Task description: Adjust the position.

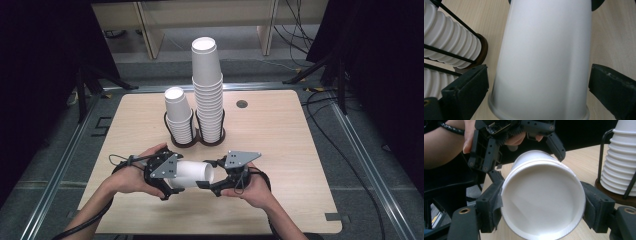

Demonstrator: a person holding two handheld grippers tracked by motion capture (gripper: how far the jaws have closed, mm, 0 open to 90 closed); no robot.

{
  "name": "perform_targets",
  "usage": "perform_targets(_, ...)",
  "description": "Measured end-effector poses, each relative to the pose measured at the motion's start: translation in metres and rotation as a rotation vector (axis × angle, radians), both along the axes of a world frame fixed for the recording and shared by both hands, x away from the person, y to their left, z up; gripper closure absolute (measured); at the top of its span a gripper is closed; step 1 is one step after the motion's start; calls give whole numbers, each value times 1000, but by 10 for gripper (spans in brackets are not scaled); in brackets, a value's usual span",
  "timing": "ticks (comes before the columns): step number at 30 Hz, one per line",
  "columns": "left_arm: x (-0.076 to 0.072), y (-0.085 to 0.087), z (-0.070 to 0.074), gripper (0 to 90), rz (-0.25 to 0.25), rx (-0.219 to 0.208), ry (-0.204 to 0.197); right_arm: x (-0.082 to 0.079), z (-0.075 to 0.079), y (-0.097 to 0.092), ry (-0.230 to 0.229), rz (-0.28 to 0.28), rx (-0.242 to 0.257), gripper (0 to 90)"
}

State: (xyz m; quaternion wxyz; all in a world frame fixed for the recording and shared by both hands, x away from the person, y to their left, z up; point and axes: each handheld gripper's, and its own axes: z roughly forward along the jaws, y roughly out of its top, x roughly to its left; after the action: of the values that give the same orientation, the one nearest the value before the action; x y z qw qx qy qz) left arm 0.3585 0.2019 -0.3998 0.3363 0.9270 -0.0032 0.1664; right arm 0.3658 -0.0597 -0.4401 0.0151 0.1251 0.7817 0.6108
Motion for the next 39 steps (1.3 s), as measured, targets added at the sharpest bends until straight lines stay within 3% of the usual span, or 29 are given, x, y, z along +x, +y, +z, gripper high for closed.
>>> perform_targets(3, 0, 2, -2, 25, 8, -18, 2, -1, 0, -2, 16, -2, 18, 276)
perform_targets(4, 0, 2, -2, 23, 13, -26, 5, 0, 0, -2, -1, -4, 16, 276)
perform_targets(10, 0, 3, -4, 16, 30, -48, 7, 0, -1, -3, 3, -11, 18, 276)
perform_targets(19, 1, 3, -3, 0, 47, -62, 8, 0, -1, -4, -2, -13, 18, 277)
perform_targets(23, 3, 6, -4, 0, 51, -111, 27, 0, -2, -4, -9, -14, 31, 277)
perform_targets(24, 2, 6, -5, 0, 59, -143, 41, 2, -3, -4, -17, -8, 52, 277)
perform_targets(25, 2, 8, -5, 0, 65, -158, 41, 1, -3, -5, 17, 1, 47, 277)
perform_targets(26, 2, 8, -6, 0, 65, -170, 52, 1, -2, -5, -3, -13, 55, 277)
perform_targets(33, 3, 11, -9, 0, 78, -236, 65, 1, -1, -5, -20, -4, 88, 277)
perform_targets(35, 4, 13, -9, 0, 74, -226, 65, 1, 0, -4, -19, 3, 98, 277)
perform_targets(36, 4, 12, -11, 0, 81, -258, 78, 0, 0, -4, -7, 7, 95, 277)
perform_targets(38, 4, 13, -11, 0, 79, -283, 89, -1, 1, -6, -6, 0, 80, 277)
perform_targets(39, 4, 13, -11, 0, 84, -291, 90, 0, 2, -6, -25, 4, 87, 277)
